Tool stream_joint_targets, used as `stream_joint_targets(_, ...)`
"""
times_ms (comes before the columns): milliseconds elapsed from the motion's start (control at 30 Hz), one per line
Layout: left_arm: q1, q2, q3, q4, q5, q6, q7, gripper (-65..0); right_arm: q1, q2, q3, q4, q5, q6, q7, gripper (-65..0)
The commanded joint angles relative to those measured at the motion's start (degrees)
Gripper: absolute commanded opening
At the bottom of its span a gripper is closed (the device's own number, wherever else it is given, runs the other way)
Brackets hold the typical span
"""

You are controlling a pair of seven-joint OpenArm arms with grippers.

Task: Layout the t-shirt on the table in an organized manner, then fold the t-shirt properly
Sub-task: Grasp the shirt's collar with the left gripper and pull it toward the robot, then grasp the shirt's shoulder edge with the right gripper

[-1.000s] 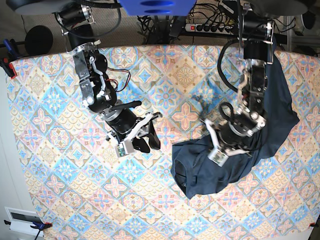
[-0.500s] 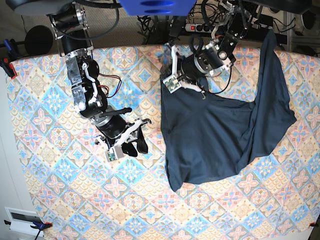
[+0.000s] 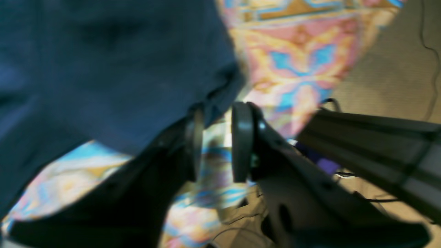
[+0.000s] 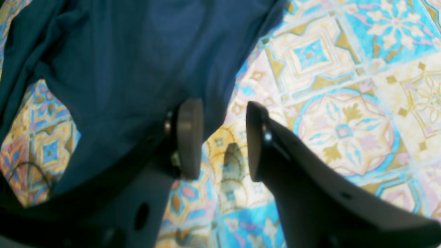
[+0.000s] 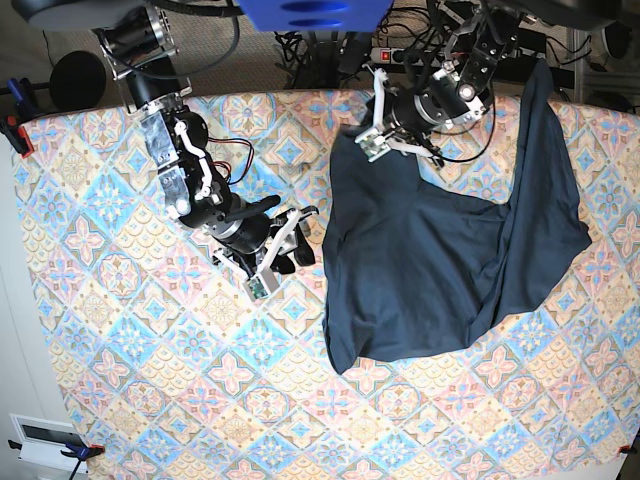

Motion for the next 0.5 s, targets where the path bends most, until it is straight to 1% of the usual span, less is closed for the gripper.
stream_joint_targets(0, 0.3, 0.0, 0.2, 1.1, -0.5, -0.2, -0.8, -44.7, 0.8, -0.2, 0.2, 1.4, 0.4, 0.3, 0.4, -44.2)
stream_joint_targets(33, 0.6, -0.8, 0.2, 1.1, -0.5, -0.2, -0.7, -43.4, -0.1, -0.2, 0.2, 1.4, 0.7, 0.3, -0.2, -44.2)
stream_joint_targets(100, 1.2, -1.8, 0.0, 1.4, -0.5, -0.2, -1.2, -42.8, -1.3, -0.2, 0.2, 1.4, 2.9, 0.3, -0.6, -44.2)
stream_joint_targets(233, 1.9, -1.9, -0.1, 1.7, -0.6, -0.2, -1.2, -42.9, -1.7, -0.2, 0.3, 0.8, 9.0, 0.3, -0.6, -44.2)
stream_joint_targets(367, 1.4, -1.9, -0.2, 1.7, -0.5, -0.2, -1.2, -42.9, -1.8, -0.3, 0.3, 0.5, 12.7, 0.3, -0.6, -44.2)
stream_joint_targets(467, 1.2, -1.9, -0.3, 1.6, 0.1, -0.2, -1.3, -43.4, -1.8, -2.0, 0.4, -1.8, 14.8, 0.3, -0.7, -42.7)
